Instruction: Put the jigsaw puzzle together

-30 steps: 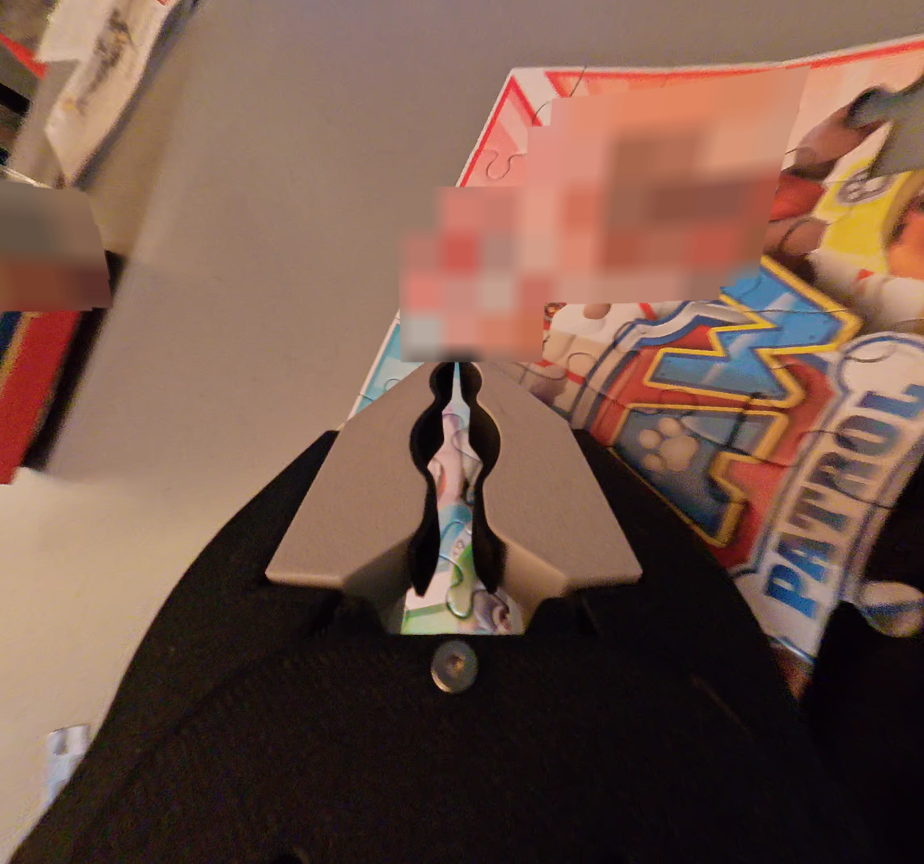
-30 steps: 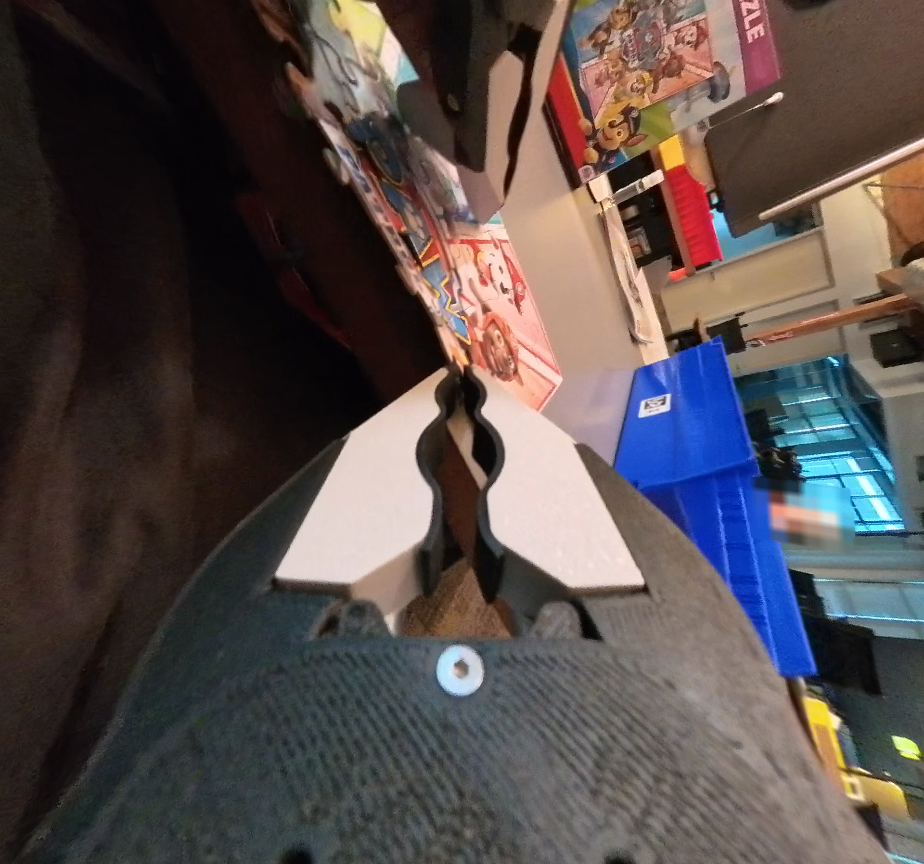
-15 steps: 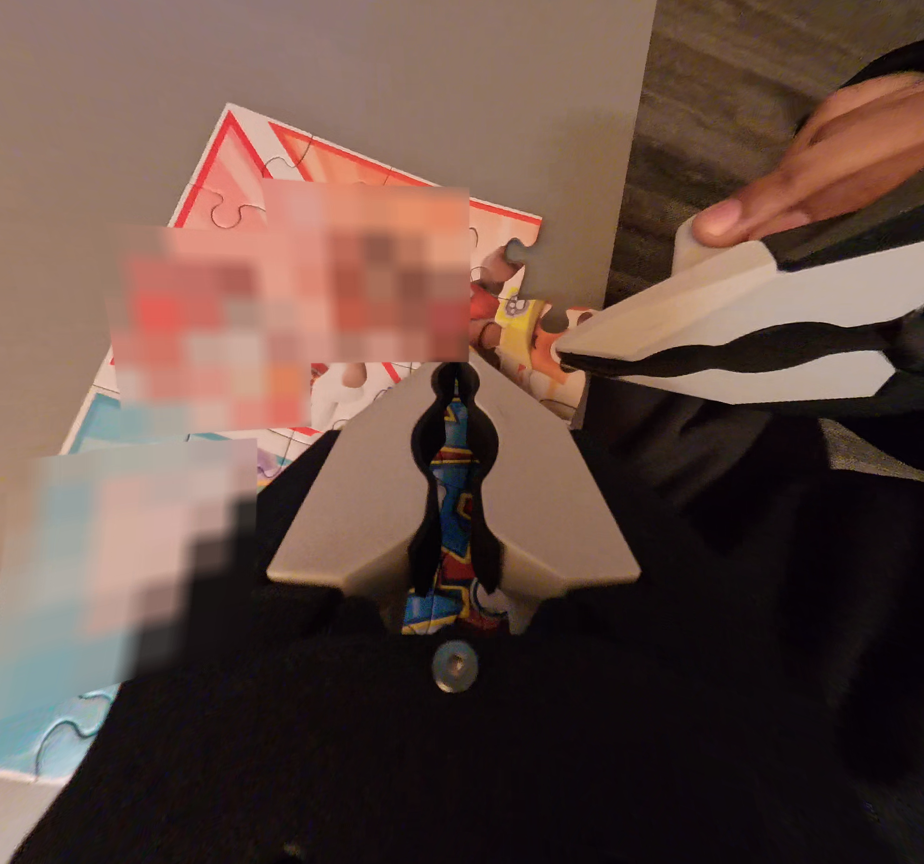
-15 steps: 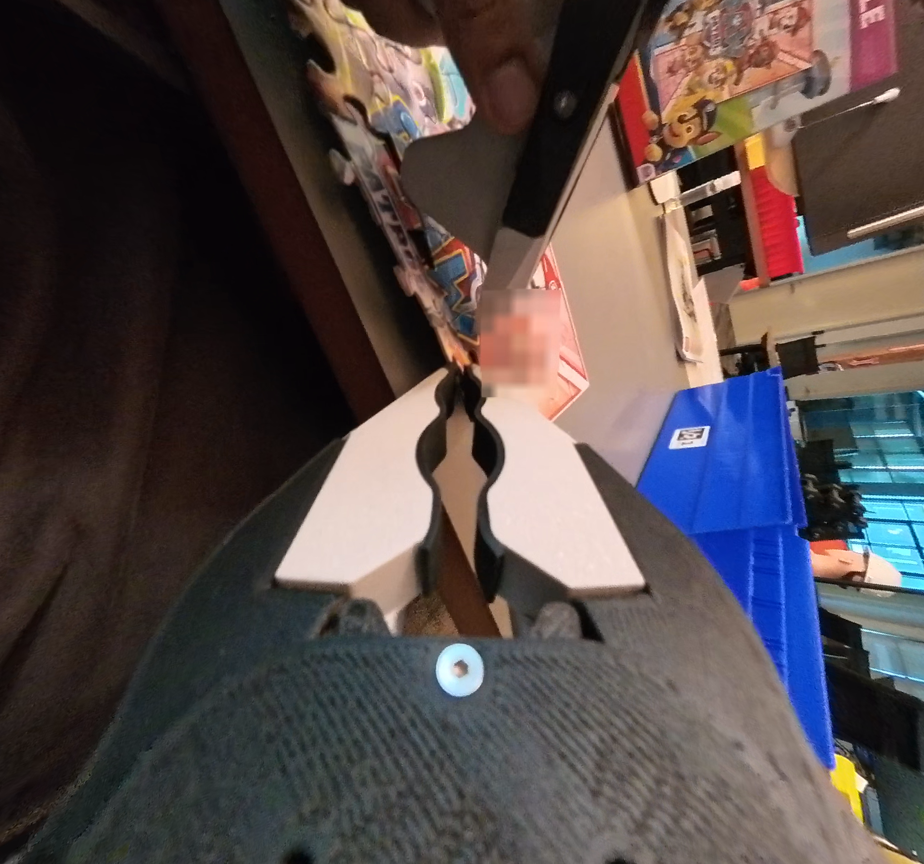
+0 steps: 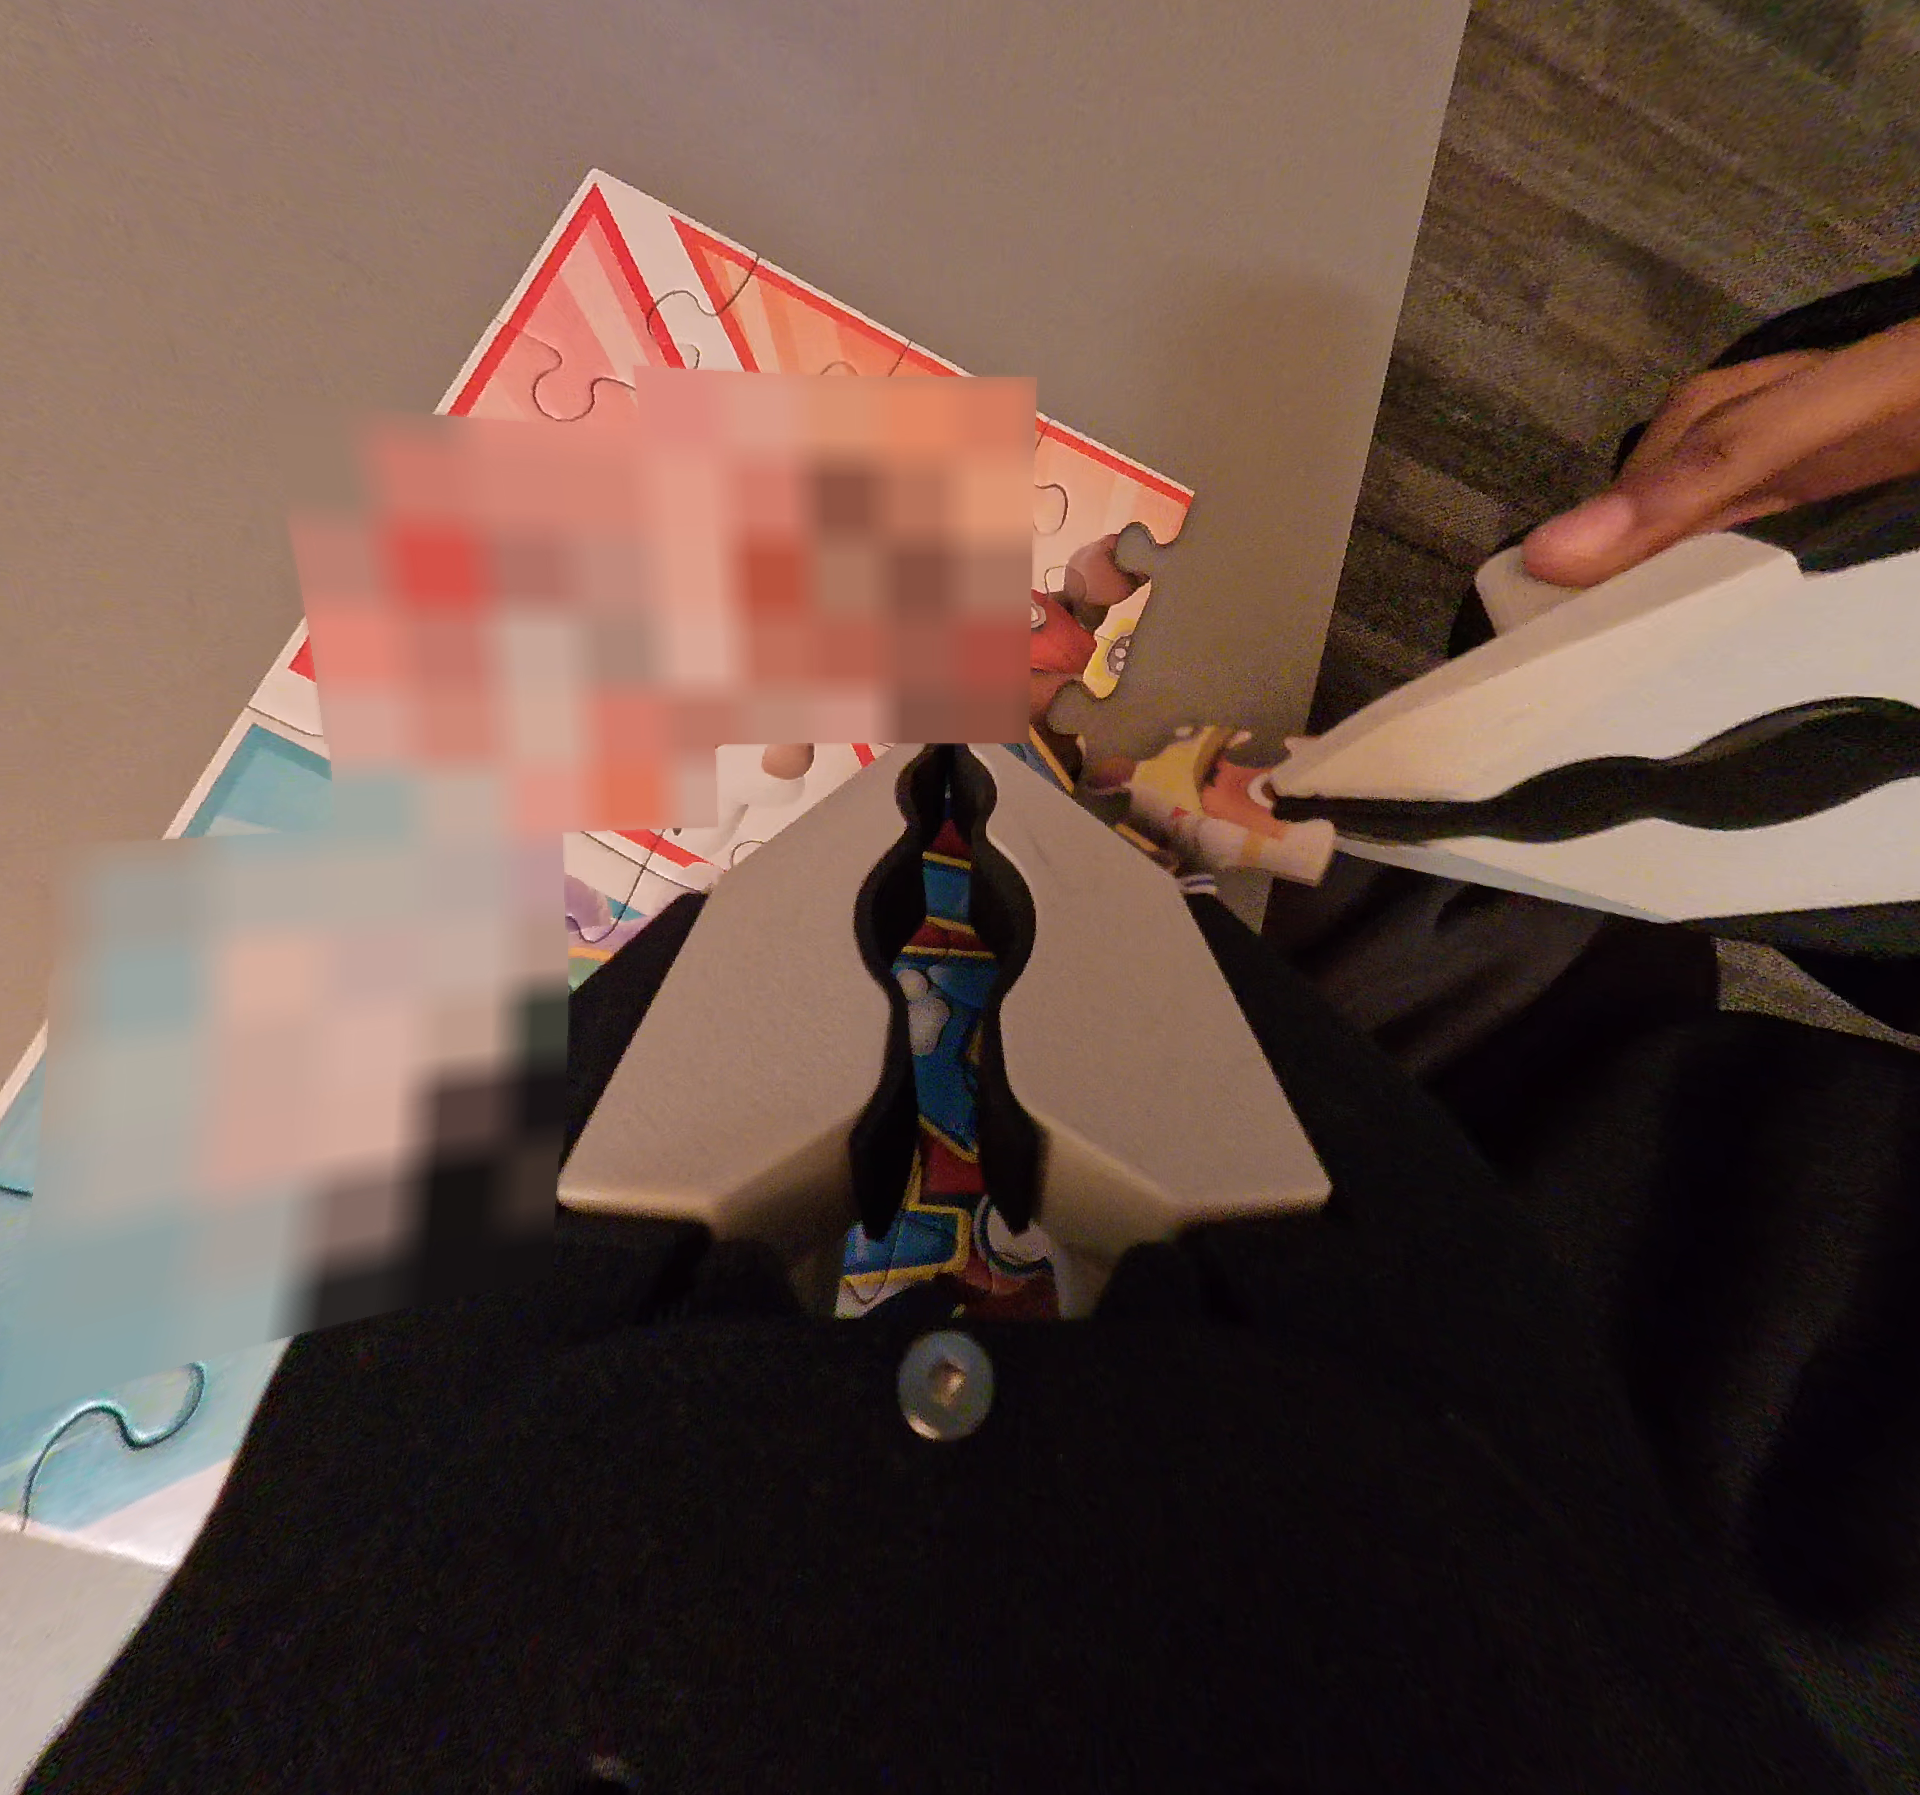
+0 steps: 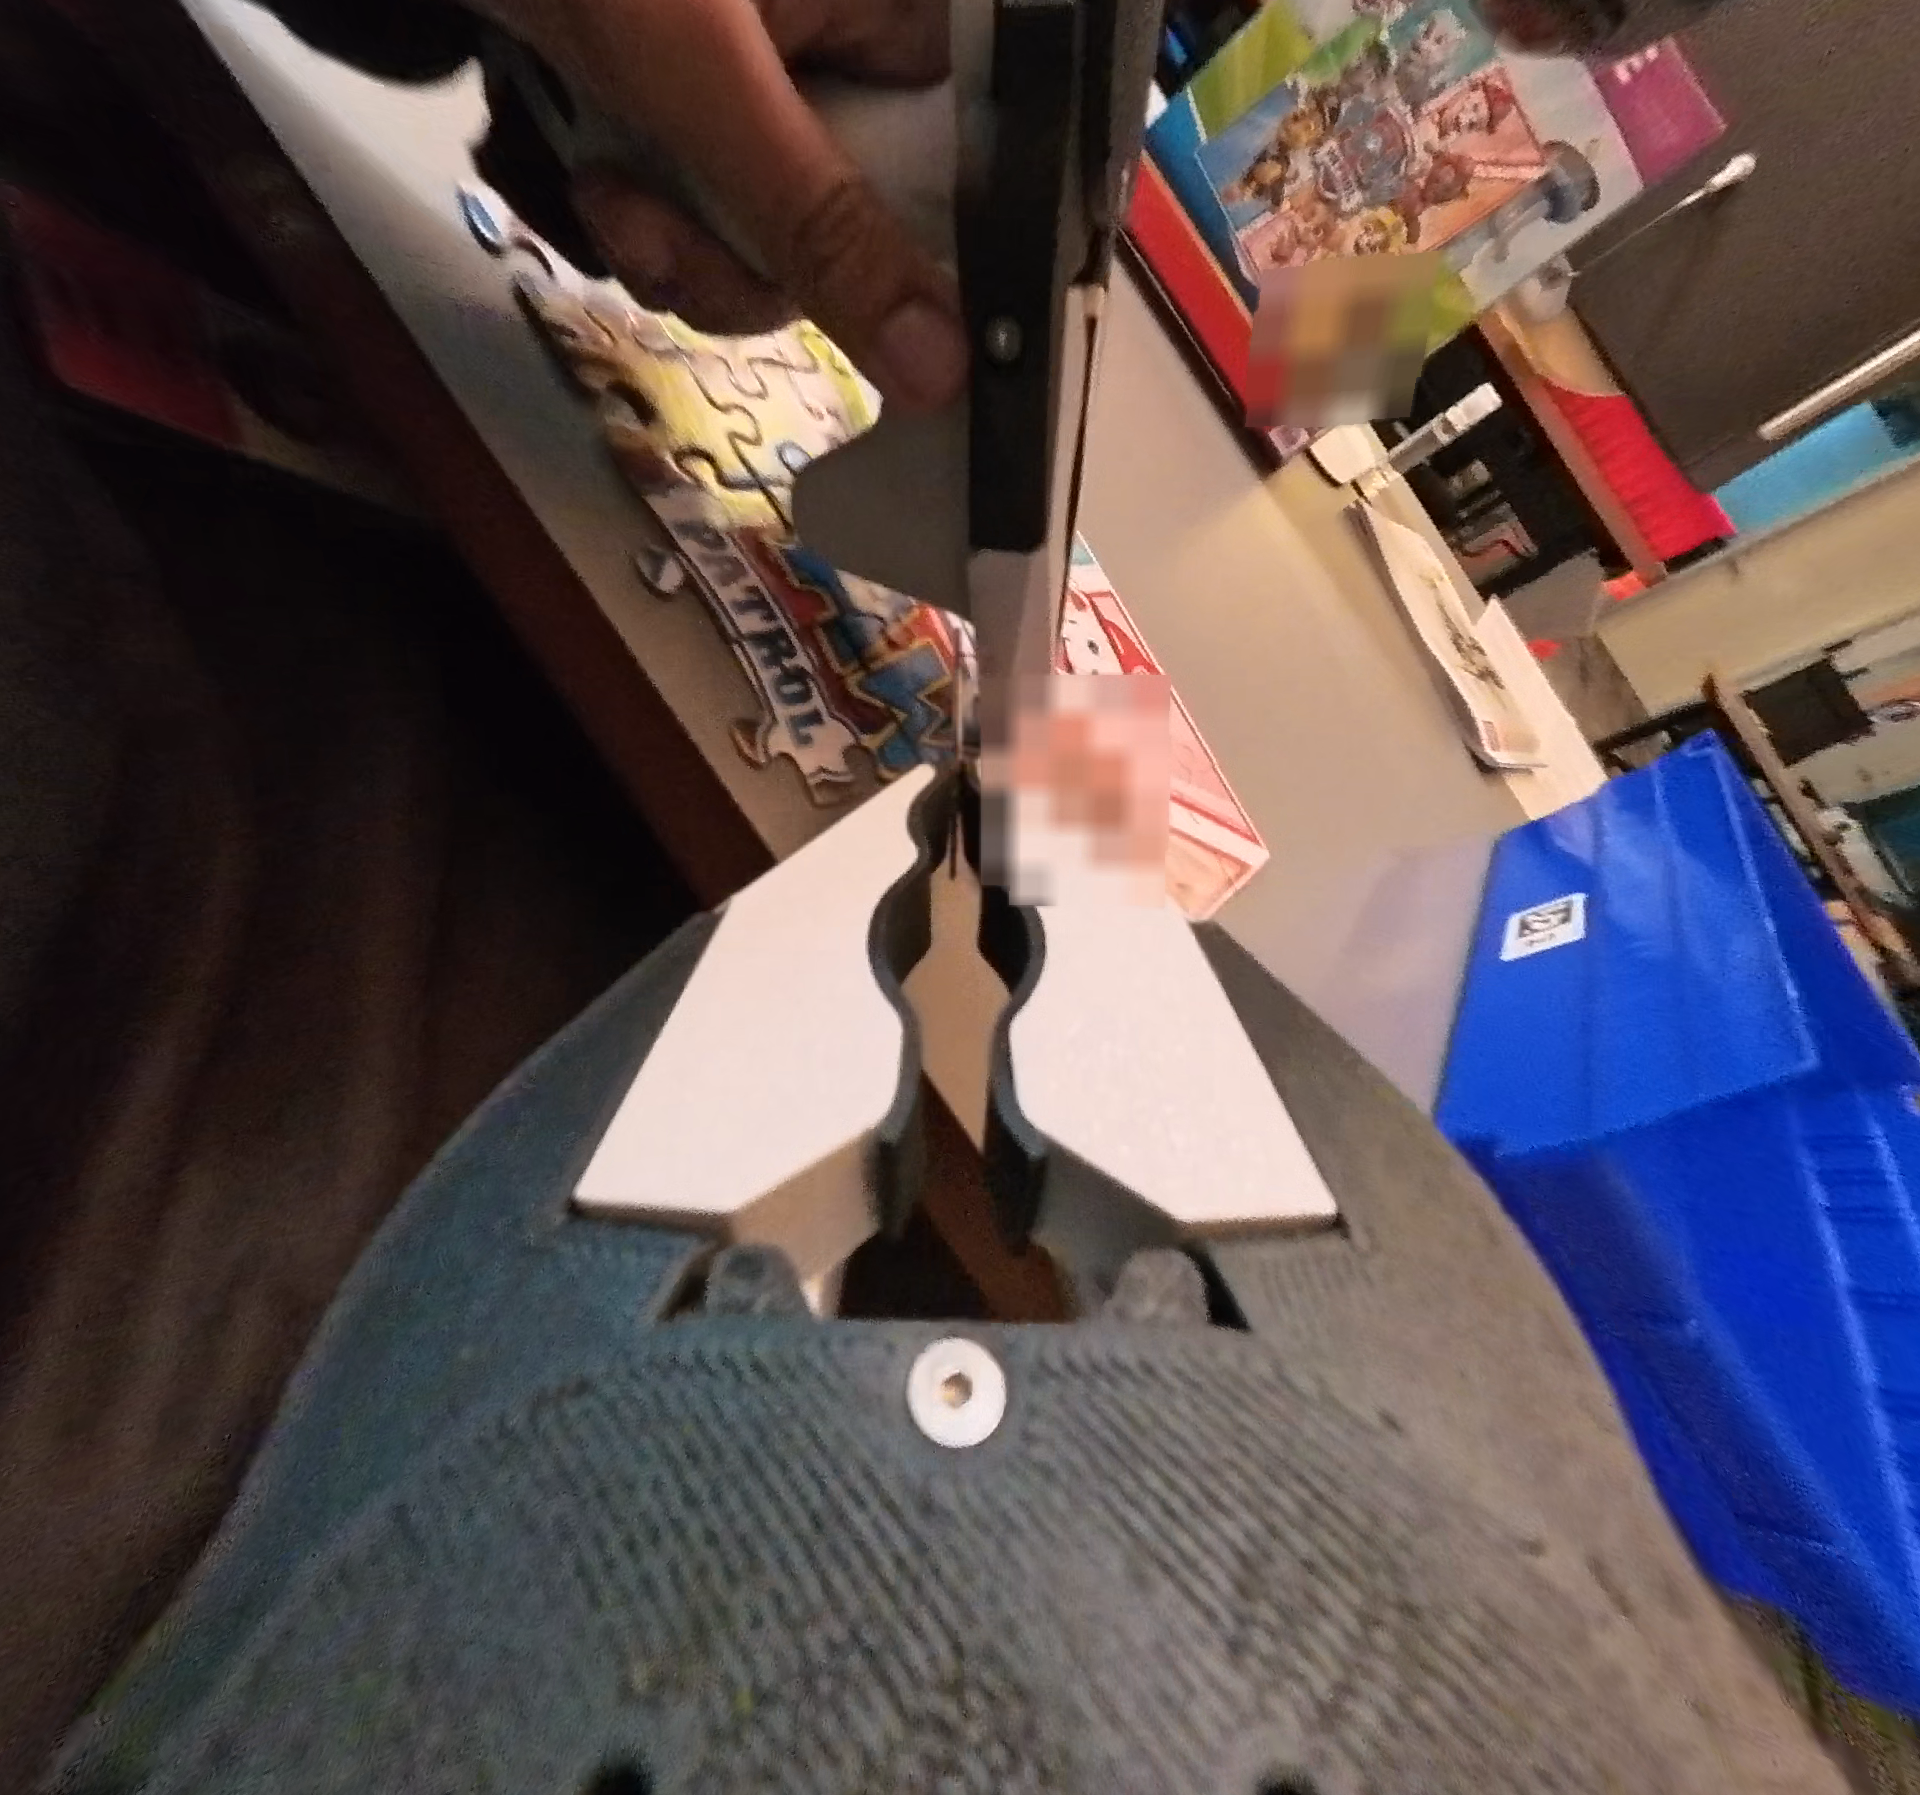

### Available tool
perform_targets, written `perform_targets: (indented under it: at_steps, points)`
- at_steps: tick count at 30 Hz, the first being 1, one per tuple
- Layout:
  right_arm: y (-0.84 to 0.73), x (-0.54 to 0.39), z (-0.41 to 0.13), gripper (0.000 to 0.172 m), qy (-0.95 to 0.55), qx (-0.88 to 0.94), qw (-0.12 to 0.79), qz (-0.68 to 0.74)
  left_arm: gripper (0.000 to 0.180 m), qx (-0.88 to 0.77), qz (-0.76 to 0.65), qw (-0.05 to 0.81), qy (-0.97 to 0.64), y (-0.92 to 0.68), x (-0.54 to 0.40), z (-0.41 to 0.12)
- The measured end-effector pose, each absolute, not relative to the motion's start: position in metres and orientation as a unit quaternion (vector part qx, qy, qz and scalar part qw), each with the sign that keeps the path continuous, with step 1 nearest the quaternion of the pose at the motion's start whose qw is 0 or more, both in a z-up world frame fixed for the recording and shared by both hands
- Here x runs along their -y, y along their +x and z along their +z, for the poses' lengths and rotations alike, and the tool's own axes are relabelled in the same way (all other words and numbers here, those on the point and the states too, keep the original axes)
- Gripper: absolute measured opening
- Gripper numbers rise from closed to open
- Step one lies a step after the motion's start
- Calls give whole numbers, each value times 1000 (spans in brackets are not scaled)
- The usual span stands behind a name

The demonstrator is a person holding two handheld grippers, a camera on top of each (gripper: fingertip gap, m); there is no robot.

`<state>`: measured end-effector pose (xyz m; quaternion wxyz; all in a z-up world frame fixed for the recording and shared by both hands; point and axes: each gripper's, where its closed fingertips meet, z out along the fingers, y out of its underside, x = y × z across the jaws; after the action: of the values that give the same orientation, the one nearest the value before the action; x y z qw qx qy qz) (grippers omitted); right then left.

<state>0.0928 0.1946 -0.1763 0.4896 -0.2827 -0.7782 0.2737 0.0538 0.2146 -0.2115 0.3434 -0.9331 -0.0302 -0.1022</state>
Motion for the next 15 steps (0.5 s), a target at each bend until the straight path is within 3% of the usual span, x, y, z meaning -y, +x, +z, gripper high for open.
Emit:
perform_targets:
  at_steps: [1, 6, 10, 15]
  points:
    - [94, -195, -176, 0, -285, 775, 494, 270, 1, 29, -100, 344, -933, 54, -215, -212]
    - [100, -194, -172, 0, -266, 767, 530, 247, 1, 32, -80, 362, -928, 48, -214, -205]
    - [98, -195, -164, 0, -256, 758, 549, 241, 0, 60, -90, 433, -895, 39, -205, -169]
    - [80, -183, -157, 0, -228, 768, 544, 249, 2, 125, 8, 496, -859, -23, -152, -124]
